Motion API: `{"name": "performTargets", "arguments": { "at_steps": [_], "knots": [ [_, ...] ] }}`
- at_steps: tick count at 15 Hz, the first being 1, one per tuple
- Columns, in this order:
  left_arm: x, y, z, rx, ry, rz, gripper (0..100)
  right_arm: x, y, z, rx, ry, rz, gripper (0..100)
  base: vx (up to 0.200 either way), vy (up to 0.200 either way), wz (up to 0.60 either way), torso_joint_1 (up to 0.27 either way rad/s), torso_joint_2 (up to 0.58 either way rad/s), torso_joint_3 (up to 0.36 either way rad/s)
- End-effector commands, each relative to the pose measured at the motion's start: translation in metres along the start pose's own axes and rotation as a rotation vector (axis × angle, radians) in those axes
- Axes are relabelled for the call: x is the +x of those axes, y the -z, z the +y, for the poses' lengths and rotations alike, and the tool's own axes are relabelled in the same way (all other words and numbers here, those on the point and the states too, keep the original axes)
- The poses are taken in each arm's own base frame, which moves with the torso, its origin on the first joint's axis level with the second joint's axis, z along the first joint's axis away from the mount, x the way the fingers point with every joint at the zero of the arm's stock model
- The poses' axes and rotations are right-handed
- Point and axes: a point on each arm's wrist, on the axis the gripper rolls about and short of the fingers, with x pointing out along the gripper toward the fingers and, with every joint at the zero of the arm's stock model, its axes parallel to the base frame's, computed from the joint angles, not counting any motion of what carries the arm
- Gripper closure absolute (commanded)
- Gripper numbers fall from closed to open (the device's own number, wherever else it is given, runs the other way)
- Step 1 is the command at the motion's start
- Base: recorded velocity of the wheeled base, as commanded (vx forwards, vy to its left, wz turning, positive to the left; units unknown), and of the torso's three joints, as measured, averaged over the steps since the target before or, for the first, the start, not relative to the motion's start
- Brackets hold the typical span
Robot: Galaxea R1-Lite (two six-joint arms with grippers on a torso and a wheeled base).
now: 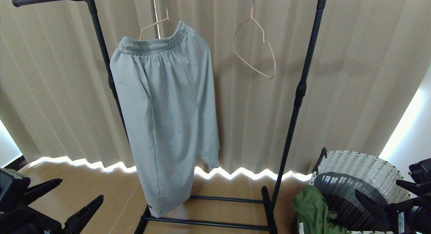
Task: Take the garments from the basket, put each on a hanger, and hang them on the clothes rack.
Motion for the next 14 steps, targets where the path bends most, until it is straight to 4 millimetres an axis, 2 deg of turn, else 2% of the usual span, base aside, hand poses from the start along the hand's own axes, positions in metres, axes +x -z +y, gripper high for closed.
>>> {"name": "performTargets", "arguments": {
  "at_steps": [1,6,12,14],
  "knots": [
    [0.0009,-0.0012,0.0003,0.0,0.0,-0.001,0,0.0003,0.0002,0.0001,-0.001,0.0,0.002,0,0.0,0.0,0.0,0.0,0.0,0.0],
    [0.002,-0.0013,0.0003,0.012,0.003,0.003,0,0.0003,0.0006,0.0002,-0.001,-0.001,0.004,0,0.0,0.0,0.0,0.0,0.0,0.0],
    [0.0018,0.0,-0.0001,0.017,0.005,0.007,0,0.0003,0.0006,0.0002,-0.001,-0.001,0.004,0,0.2,0.0,0.0,-0.001,0.0,0.002],
    [0.0013,-0.0002,-0.0003,0.017,0.006,0.004,0,0.0003,0.0006,0.0002,-0.001,-0.001,0.004,0,0.0,0.0,0.0,0.0,0.0,0.0]
  ]
}}
